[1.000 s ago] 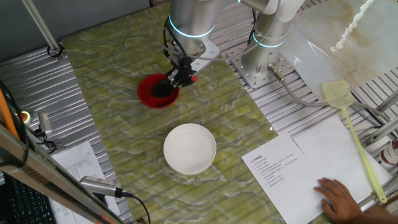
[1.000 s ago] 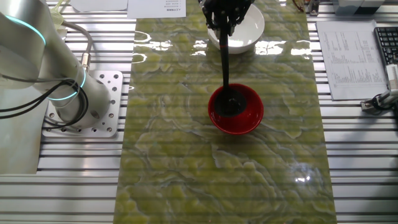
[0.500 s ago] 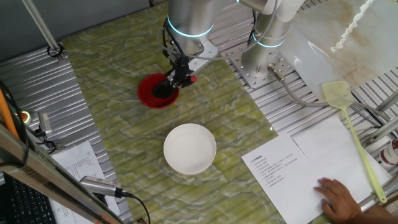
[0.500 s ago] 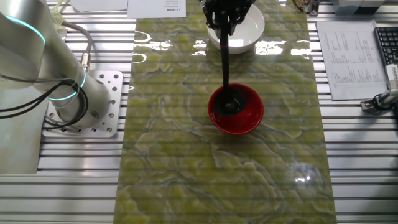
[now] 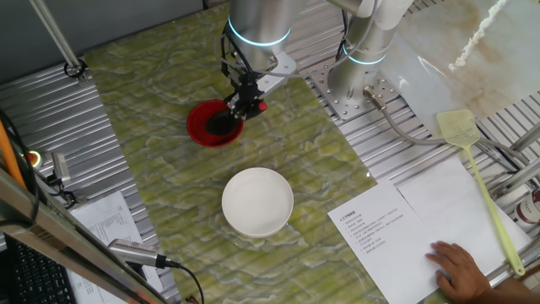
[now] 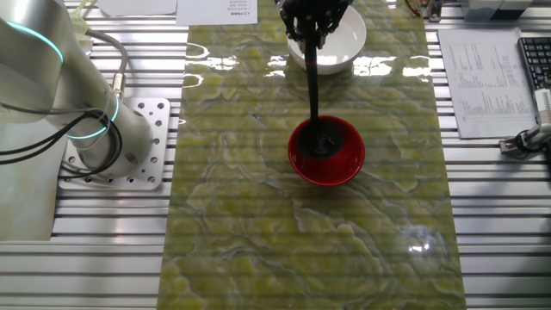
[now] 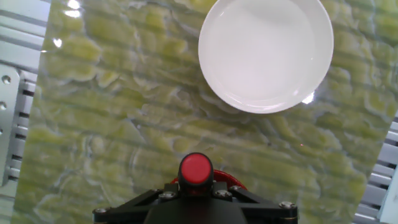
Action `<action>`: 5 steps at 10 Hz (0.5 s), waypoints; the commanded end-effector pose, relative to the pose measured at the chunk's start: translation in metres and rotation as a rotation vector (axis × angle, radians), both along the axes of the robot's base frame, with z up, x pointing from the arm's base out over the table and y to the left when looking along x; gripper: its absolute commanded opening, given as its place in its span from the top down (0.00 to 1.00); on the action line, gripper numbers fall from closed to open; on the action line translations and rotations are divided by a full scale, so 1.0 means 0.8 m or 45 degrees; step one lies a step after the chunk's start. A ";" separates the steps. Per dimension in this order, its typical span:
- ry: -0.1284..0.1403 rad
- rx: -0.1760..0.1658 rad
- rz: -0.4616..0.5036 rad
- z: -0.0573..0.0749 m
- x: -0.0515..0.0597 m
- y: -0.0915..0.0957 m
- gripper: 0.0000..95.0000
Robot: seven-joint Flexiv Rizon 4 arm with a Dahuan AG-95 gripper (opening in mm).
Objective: Scoop water with a large spoon from one bowl to another
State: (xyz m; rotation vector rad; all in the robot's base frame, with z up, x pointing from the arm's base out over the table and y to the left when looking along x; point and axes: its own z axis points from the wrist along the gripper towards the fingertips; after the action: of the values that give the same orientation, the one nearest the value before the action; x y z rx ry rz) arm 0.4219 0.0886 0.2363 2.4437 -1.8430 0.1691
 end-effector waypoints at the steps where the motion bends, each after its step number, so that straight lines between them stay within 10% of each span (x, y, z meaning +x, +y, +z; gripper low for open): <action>1: -0.008 0.019 -0.003 0.000 -0.001 0.000 1.00; 5: -0.046 0.049 0.001 0.001 -0.001 0.000 1.00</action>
State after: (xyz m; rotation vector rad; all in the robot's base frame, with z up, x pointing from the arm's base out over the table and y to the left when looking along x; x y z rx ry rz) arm 0.4219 0.0885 0.2369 2.4844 -1.8768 0.1807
